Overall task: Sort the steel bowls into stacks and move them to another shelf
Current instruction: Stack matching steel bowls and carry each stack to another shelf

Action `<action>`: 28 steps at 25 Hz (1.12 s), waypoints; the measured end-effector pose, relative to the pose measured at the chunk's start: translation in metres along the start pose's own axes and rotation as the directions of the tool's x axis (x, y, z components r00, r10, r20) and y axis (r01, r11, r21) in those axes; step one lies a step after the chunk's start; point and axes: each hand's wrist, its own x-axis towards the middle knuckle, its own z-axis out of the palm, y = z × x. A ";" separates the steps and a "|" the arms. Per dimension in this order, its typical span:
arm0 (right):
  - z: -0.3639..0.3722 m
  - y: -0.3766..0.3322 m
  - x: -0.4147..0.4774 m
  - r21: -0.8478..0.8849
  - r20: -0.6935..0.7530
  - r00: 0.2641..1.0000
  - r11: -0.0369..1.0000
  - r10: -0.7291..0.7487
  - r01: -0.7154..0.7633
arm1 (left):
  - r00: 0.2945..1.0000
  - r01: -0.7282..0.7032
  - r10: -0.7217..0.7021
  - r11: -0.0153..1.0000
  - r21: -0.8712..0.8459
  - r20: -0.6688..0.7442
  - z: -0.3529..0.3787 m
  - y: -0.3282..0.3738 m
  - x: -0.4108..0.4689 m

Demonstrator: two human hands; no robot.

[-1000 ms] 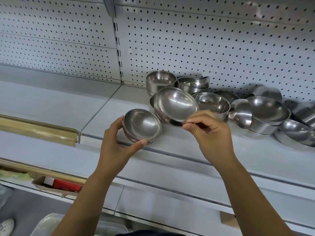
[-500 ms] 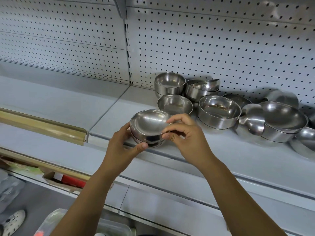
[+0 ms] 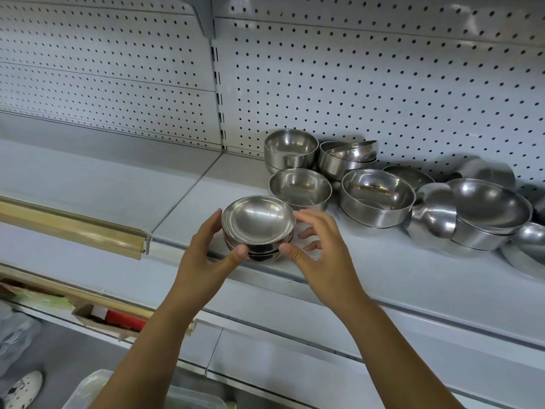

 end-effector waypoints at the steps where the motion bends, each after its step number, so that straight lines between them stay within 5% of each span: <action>1: 0.001 0.001 -0.003 0.031 -0.042 0.998 0.998 0.054 -0.053 | 1.000 0.011 -0.011 1.000 -0.012 -0.008 0.000 0.002 0.000; 4: 0.004 0.001 -0.005 0.132 0.005 0.977 0.968 0.213 -0.212 | 1.000 -0.015 0.015 1.000 -0.027 -0.003 0.001 0.008 -0.002; 8: 0.006 0.000 -0.005 0.208 0.099 0.972 0.951 0.215 -0.231 | 0.999 -0.039 0.036 0.997 -0.070 -0.036 0.004 0.019 -0.008; 15: -0.032 0.001 -0.035 0.329 -0.088 0.958 0.916 0.273 -0.230 | 0.996 -0.058 0.073 0.974 -0.221 0.059 0.039 0.033 -0.024; 28: -0.120 0.031 -0.091 0.212 -0.282 0.899 0.935 0.336 -0.283 | 0.913 -0.079 0.158 0.973 -0.217 0.377 0.136 0.065 -0.014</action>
